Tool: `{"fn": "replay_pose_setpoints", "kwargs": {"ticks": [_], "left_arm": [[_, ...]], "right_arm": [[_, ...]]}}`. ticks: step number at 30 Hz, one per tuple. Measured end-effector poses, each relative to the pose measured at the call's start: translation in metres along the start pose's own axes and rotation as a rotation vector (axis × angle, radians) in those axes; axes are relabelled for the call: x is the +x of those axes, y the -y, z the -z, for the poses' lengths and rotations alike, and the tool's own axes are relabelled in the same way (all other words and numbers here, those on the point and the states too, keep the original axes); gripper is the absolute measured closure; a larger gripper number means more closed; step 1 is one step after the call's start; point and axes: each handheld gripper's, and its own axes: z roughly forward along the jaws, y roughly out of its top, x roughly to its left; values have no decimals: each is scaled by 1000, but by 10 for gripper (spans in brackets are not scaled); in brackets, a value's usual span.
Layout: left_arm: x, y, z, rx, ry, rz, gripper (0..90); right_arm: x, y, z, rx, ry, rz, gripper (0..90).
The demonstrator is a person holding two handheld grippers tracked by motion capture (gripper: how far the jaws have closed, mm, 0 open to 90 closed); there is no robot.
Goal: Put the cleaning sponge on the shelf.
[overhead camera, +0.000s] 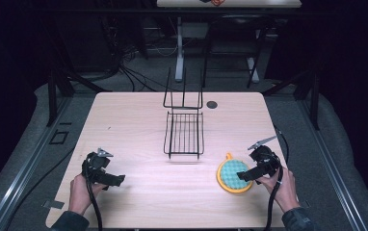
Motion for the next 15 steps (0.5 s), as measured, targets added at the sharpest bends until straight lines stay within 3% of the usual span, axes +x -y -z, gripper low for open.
{"fn": "replay_pose_setpoints", "kwargs": {"ticks": [4, 6, 8, 9, 15], "left_arm": [[0, 0, -1, 4, -1, -6, 0], [0, 0, -1, 7, -1, -8, 0], [0, 0, -1, 2, 0, -4, 0], [0, 0, -1, 2, 0, -5, 0], [1, 0, -2, 8, 0, -8, 0]], "right_arm": [[1, -3, -7, 5, -11, 9, 8], [1, -5, -14, 28, -29, 4, 90], [2, -5, -15, 29, -37, -2, 110], [0, -3, -17, 29, -21, 18, 148], [-1, 0, -23, 55, -23, -7, 292]]}}
